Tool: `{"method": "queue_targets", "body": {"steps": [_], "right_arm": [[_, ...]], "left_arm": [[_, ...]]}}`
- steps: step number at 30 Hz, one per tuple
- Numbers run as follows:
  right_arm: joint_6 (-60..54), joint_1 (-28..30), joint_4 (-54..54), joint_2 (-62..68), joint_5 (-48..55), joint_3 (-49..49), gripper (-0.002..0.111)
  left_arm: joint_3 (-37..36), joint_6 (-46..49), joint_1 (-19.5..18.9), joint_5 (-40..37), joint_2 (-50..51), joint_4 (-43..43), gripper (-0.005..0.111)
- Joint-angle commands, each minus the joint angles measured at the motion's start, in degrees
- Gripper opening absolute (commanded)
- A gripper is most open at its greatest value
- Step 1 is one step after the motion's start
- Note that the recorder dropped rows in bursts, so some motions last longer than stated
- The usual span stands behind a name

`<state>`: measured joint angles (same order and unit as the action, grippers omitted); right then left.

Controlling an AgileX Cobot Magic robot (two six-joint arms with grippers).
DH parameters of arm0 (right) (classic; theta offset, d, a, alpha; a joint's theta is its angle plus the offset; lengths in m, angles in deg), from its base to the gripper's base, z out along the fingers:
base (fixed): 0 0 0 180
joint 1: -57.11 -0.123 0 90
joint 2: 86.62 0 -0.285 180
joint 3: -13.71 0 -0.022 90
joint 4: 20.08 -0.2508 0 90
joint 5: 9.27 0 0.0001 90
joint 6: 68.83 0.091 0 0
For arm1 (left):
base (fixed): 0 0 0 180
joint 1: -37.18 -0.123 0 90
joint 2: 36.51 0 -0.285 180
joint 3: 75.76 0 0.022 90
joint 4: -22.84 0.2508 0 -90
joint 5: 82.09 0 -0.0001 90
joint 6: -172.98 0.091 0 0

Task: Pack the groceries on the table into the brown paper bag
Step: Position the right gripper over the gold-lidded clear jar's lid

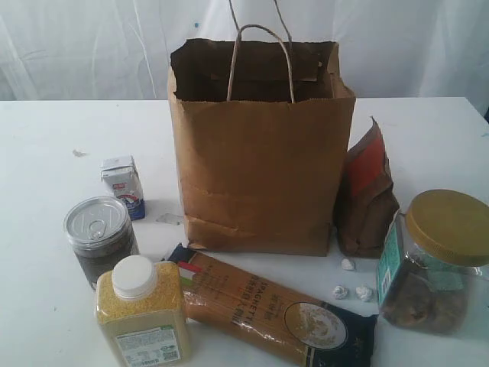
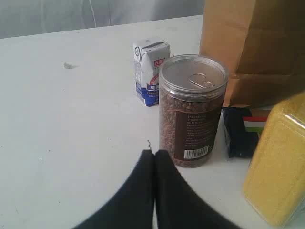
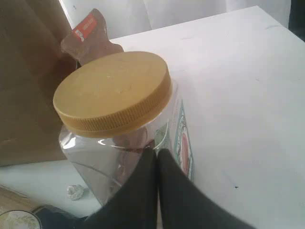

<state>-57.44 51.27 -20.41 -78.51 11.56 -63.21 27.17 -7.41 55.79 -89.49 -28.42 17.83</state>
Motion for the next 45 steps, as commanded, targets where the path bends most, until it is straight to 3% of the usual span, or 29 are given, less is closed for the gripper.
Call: {"method": "queue_targets", "body": {"steps": [1, 18, 23, 29, 31, 36, 39, 45], "right_arm": [[-0.21, 0.20, -0.03, -0.32, -0.63, -0.29, 0.000], [-0.67, 0.20, 0.32, -0.32, -3.32, -0.29, 0.000], [15.41, 0.20, -16.93, -0.32, -10.26, -0.29, 0.000], [15.84, 0.20, -17.78, -0.32, -19.87, -0.29, 0.000], [13.87, -0.23, -17.55, -0.32, -15.36, 1.91, 0.000], [-11.39, -3.51, -18.02, 1.13, 6.82, 20.04, 0.000], [-20.79, -3.79, -17.90, 4.64, 16.28, 27.32, 0.000], [-28.12, -3.79, -14.14, 15.01, 31.12, 39.14, 0.002]], "left_arm": [[-0.15, 0.09, -0.16, 0.15, -0.30, -0.42, 0.000], [-0.15, 0.09, -0.16, 0.15, -0.30, -0.42, 0.000], [-0.15, 0.09, -0.16, 0.15, -0.30, -0.42, 0.000], [-0.15, 0.09, -0.16, 0.15, -0.30, -0.42, 0.000], [-0.15, 0.09, -0.16, 0.15, -0.30, -0.42, 0.000], [-0.15, 0.09, -0.16, 0.15, -0.30, -0.42, 0.000], [-0.15, 0.09, -0.16, 0.15, -0.30, -0.42, 0.000], [-0.15, 0.09, -0.16, 0.15, -0.30, -0.42, 0.000]]}}
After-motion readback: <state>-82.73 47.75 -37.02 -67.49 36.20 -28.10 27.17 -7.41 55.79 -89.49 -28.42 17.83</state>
